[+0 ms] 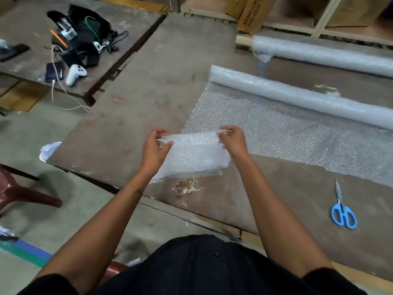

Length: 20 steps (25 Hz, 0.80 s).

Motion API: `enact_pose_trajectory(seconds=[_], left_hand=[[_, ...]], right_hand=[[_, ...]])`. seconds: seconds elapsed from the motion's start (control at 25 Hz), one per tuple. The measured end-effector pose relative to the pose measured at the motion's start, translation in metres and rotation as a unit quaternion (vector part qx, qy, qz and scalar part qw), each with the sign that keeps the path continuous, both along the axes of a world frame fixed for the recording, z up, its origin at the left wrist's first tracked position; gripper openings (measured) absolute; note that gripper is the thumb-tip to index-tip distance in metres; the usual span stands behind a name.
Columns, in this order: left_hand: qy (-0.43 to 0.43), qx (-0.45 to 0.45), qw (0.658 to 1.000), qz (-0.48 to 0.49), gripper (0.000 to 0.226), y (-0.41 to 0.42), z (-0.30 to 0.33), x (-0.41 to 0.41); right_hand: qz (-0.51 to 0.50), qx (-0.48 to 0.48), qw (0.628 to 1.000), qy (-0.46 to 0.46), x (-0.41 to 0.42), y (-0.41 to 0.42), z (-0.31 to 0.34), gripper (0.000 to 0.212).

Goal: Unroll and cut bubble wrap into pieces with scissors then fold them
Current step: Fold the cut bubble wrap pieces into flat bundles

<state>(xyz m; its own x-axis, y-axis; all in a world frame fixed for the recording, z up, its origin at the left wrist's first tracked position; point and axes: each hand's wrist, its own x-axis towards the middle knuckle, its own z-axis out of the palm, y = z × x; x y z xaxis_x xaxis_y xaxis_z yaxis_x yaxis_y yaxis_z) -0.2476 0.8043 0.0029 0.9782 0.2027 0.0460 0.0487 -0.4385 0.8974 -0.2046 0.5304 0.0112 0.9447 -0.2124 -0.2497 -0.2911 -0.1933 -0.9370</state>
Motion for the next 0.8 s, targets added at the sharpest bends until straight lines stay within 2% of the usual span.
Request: enact_pose_trajectory(seconds=[0.08, 0.16, 0.28, 0.36, 0.44, 0.52, 0.6, 0.72, 0.8], left_hand=[[-0.012, 0.082, 0.996, -0.018, 0.043, 0.018, -0.007, 0.018], [-0.025, 0.186, 0.981, -0.05, 0.05, 0.028, -0.014, 0.025], [-0.046, 0.382, 0.921, -0.058, 0.066, 0.032, -0.019, 0.027], [-0.077, 0.415, 0.902, -0.093, 0.065, 0.021, -0.021, 0.022], [-0.076, 0.427, 0.892, -0.13, 0.06, 0.008, -0.028, 0.021], [-0.029, 0.437, 0.887, -0.143, 0.062, 0.004, -0.045, 0.019], [0.032, 0.412, 0.9, -0.141, 0.066, 0.011, -0.058, 0.016], [0.07, 0.367, 0.917, -0.139, 0.07, 0.021, -0.064, 0.014], [0.103, 0.312, 0.94, -0.088, 0.076, 0.022, -0.059, 0.011]], right_hand=[[-0.006, -0.084, 0.996, -0.026, 0.014, 0.028, -0.004, 0.021], [0.001, -0.205, 0.976, -0.077, 0.015, 0.048, -0.01, 0.028], [0.009, -0.45, 0.883, -0.136, 0.002, 0.07, -0.018, 0.042], [0.063, -0.523, 0.831, -0.18, -0.01, 0.085, -0.024, 0.045], [0.153, -0.523, 0.821, -0.172, -0.015, 0.105, -0.028, 0.049], [0.205, -0.495, 0.837, -0.11, -0.016, 0.113, -0.035, 0.055], [0.213, -0.467, 0.856, -0.066, -0.017, 0.098, -0.045, 0.06], [0.209, -0.446, 0.867, -0.08, -0.026, 0.062, -0.056, 0.059], [0.165, -0.41, 0.893, -0.087, -0.028, 0.051, -0.051, 0.056]])
